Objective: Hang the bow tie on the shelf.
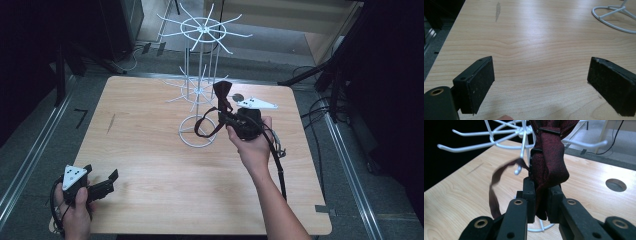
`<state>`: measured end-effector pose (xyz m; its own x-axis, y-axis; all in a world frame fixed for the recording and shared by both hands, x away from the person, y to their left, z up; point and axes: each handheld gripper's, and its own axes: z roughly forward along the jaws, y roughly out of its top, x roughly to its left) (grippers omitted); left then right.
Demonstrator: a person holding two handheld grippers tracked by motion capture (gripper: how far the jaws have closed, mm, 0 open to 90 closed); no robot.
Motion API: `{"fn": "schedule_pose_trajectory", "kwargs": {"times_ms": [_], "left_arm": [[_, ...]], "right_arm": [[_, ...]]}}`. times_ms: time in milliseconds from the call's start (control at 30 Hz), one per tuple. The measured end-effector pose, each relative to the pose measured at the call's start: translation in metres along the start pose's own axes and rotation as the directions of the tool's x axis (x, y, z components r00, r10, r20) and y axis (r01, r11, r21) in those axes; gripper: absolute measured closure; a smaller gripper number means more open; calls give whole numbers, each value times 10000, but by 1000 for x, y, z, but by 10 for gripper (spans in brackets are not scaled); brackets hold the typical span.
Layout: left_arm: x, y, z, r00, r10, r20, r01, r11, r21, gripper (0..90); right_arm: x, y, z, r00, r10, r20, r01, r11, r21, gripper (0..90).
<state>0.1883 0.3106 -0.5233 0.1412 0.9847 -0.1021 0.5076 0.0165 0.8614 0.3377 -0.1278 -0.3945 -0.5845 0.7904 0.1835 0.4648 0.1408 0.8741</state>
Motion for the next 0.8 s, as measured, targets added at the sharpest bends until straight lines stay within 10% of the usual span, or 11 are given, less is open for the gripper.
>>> {"fn": "schedule_pose_trajectory", "kwargs": {"times_ms": [800], "left_arm": [[0,0,0,10000,8,19,-8,10000,7,79]], "right_arm": [[4,-27,36,9992,-29,404,3,9978,664,804]]}}
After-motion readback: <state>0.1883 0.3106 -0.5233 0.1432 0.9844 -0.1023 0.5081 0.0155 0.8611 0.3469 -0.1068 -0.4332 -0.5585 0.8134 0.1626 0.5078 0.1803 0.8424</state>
